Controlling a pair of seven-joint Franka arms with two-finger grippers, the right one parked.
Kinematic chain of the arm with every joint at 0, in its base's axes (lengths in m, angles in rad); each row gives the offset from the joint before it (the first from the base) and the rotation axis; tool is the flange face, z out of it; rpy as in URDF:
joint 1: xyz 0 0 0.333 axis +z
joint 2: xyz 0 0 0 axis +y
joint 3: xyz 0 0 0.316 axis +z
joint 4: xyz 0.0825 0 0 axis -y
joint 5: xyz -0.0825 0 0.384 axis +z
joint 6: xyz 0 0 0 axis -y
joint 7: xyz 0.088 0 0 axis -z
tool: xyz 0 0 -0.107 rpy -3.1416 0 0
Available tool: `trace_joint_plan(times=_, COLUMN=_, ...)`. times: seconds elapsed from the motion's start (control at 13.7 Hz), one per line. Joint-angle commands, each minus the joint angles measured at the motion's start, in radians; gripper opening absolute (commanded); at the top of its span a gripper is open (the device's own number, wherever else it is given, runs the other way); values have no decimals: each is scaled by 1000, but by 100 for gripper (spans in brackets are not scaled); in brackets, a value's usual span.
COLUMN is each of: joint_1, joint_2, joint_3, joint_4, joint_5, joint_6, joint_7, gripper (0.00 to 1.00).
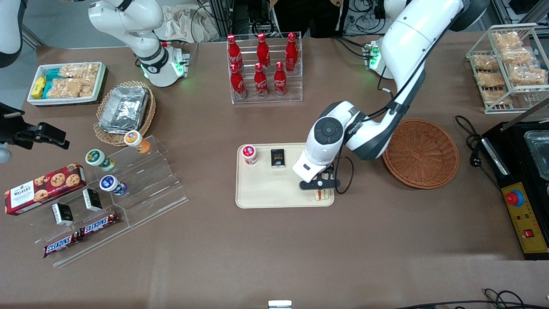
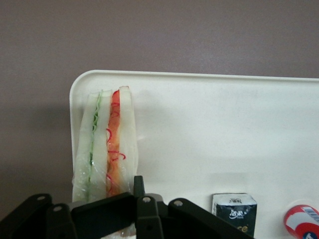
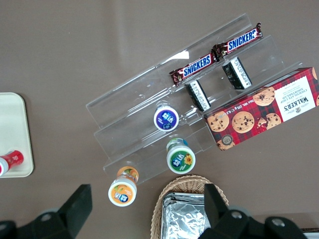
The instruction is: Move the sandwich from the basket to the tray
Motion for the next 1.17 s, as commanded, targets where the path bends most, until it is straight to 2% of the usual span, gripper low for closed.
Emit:
trace_joint_plan(times=0.0, joint_1=-11, joint_2=31, joint_3=-3, joint_4=29, joint_5=67, joint_6=0, joint_7=10, gripper=81)
trace_joint_plan(times=0.07, joint_1=-12, joint_2=31, joint_3=-3, joint_4=29, joint_5=74, joint_6=0, joint_7=-8, gripper=100)
trace_joint_plan(times=0.66, joint_1=0, joint_2=-44, joint_3=-3, joint_4=44, joint_5=53, joint_6=-49, joint_7=-12, gripper=100)
trace_joint_plan(times=0.88, joint_1=5, joint_2=-104, joint_3=2, joint_4=111, joint_5=-20, joint_6=-158, joint_7=-13, gripper=100)
trace_joint_plan(times=1.1, joint_1=67, joint_2=-211, joint_3=2, joint_4=148, joint_5=-89, joint_6=-273, joint_7=-27, gripper=100)
